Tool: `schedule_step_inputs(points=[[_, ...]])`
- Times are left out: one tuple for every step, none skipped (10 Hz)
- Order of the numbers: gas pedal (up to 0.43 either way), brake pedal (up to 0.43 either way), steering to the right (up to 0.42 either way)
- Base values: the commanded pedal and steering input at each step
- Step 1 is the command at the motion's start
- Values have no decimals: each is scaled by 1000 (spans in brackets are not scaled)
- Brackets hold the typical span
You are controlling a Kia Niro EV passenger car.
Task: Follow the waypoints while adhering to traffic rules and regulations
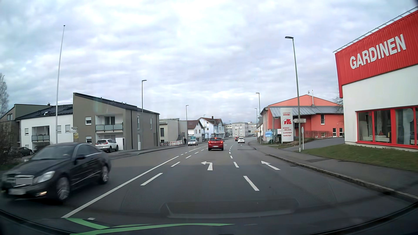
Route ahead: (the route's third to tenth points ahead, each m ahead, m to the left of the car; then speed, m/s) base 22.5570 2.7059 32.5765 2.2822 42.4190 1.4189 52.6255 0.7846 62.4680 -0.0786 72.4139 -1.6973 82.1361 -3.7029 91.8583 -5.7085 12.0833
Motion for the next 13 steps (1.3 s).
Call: schedule_step_inputs(points=[[0,0,10],[0,0,10],[0,0,10],[0,0,11],[0,0,10],[0,0,10],[0,0,10],[0,0,10],[0,0,10],[0,0,10],[0,0,10],[0,0,11],[0,0,11]])
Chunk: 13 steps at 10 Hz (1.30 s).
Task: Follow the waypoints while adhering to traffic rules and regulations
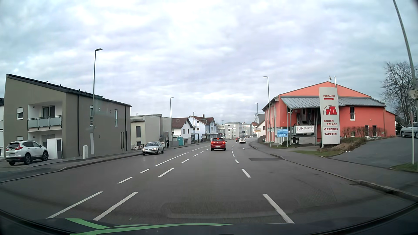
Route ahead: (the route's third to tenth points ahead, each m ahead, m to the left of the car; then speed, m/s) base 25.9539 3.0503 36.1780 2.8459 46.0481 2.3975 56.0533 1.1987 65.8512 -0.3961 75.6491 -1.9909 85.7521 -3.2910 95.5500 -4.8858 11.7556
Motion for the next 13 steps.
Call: schedule_step_inputs(points=[[0,0,11],[0,0,11],[0,0,11],[0,0,11],[0,0,11],[0,0,11],[0,0,11],[0,0,11],[0,0,11],[0,0,11],[0,0,11],[0,0,11],[0,0,11]])
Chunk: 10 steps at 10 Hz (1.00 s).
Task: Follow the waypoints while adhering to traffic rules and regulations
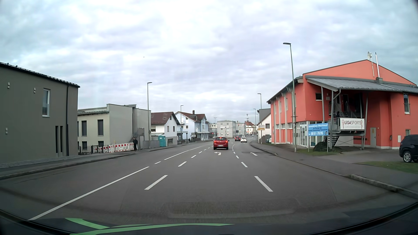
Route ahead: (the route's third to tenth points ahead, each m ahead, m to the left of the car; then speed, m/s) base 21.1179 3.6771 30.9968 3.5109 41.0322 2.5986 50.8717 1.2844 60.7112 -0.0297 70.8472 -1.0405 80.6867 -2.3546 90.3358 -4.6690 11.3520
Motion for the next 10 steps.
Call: schedule_step_inputs(points=[[0,0,11],[0,0,11],[0,0,11],[0,0,11],[0,0,12],[0,0,12],[0,0,12],[0,0,12],[0,0,13],[0,0,13]])
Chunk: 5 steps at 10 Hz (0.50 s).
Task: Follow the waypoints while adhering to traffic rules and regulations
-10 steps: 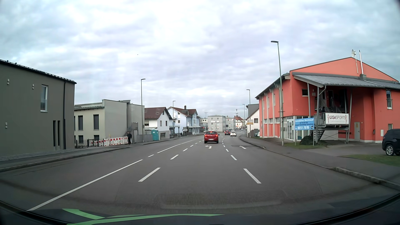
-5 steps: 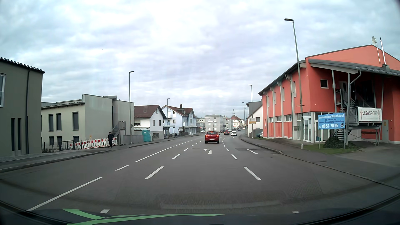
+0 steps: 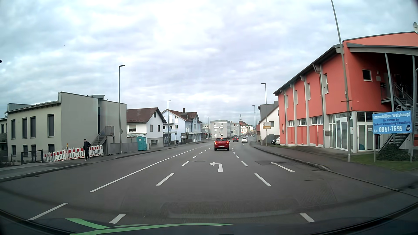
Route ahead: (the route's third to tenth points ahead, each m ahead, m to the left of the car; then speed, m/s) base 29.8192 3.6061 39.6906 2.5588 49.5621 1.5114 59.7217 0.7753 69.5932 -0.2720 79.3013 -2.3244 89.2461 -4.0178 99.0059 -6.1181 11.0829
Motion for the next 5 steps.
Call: schedule_step_inputs(points=[[0,0,13],[0,0,13],[0,0,13],[0,0,12],[0,0,12]])
